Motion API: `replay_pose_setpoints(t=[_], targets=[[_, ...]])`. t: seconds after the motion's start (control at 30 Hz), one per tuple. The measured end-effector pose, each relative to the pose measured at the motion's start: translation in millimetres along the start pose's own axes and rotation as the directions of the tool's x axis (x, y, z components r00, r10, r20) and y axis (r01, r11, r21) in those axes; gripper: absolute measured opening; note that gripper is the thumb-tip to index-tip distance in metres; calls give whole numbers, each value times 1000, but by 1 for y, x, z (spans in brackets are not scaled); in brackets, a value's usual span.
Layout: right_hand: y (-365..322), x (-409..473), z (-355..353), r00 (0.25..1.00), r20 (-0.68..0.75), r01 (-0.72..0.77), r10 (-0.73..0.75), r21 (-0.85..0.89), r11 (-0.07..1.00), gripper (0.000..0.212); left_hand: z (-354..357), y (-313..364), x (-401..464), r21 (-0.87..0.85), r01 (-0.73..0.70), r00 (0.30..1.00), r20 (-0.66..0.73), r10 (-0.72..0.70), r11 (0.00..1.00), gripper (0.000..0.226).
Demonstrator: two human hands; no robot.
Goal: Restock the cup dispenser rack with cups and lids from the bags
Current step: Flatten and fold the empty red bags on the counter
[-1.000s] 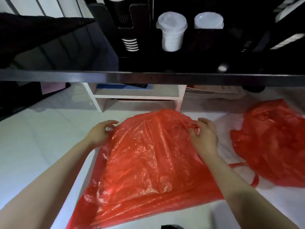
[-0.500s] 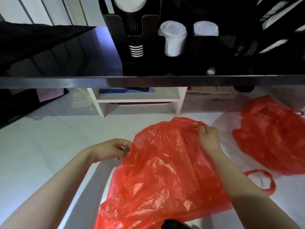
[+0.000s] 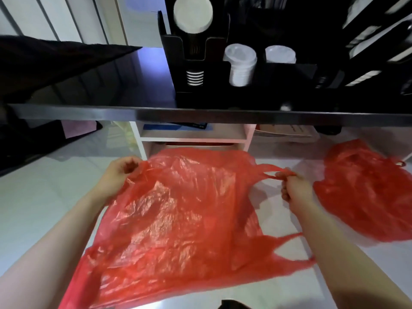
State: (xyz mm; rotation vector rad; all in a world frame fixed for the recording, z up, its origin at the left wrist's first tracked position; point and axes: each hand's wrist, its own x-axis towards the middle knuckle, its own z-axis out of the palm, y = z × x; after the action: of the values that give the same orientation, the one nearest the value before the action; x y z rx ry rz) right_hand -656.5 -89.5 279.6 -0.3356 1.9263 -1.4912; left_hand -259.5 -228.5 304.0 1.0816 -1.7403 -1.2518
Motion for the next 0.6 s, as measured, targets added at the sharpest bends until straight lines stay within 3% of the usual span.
replay_pose_setpoints(t=[0.1, 0.17, 0.3, 0.47, 0.6], targets=[[-9, 5, -14, 985, 48, -170, 163, 288, 942, 32, -22, -10, -2, 420, -80, 993, 116, 34, 904, 22], [-12, 7, -23, 975, 62, -219, 214, 438, 872, 32, -34, -18, -4, 568, -107, 993, 108, 54, 816, 39], [-8, 11, -36, 968, 110, -241, 225, 656, 715, 27, -51, -33, -13, 681, -77, 997, 68, 42, 728, 44], [-1, 18, -32, 969, 176, -245, 173, 760, 601, 23, -48, -44, -17, 814, -48, 999, 29, 42, 579, 21], [1, 19, -25, 962, 227, -272, 149, 811, 518, 22, -42, -43, -13, 816, -1, 1000, 2, 0, 578, 16]])
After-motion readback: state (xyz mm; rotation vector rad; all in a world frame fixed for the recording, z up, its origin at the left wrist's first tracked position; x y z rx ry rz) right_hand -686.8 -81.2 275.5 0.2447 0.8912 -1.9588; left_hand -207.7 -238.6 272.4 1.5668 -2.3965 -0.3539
